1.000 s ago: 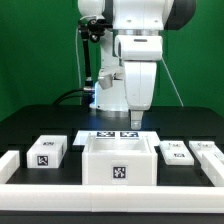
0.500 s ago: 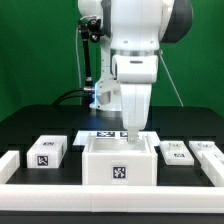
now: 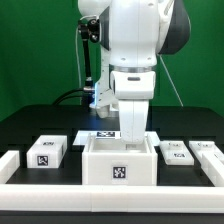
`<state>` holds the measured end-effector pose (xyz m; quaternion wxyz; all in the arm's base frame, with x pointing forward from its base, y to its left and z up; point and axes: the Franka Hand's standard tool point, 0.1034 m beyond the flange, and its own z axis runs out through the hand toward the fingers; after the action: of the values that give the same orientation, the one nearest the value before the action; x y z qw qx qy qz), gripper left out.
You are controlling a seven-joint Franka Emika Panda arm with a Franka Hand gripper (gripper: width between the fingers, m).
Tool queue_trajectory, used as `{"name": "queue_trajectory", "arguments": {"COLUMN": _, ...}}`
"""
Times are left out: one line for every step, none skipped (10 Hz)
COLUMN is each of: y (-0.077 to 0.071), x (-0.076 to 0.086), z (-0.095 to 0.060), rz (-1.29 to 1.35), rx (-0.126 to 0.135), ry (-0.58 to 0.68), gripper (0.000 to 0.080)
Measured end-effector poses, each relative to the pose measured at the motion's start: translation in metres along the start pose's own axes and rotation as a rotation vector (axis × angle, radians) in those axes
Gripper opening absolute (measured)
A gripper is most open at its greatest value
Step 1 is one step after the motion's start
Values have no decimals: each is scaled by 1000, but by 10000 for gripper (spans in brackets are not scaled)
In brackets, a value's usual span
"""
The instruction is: Assemble cabinet
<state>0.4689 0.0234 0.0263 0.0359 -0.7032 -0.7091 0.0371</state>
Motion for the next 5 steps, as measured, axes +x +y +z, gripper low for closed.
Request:
{"name": "queue_trajectory", "arguments": {"y": 0, "x": 0, "z": 0, "rz": 0, "rx": 1, "ry": 0, "gripper": 413}}
{"name": "queue_trajectory", "arguments": {"y": 0, "x": 0, "z": 1, "rz": 0, "rx": 1, "ry": 0, "gripper": 413}}
{"name": "queue_trajectory", "arguments": {"y": 0, "x": 0, "z": 1, "rz": 0, "rx": 2, "ry": 0, "gripper": 223}}
{"name": "queue_trajectory", "arguments": {"y": -1, "x": 0, "z": 1, "rz": 0, "rx": 2, "ry": 0, "gripper": 89}}
{"name": "queue_trajectory", "arguments": {"y": 0, "x": 0, "z": 0, "rz": 0, "rx": -1, "ry": 0, "gripper": 35}}
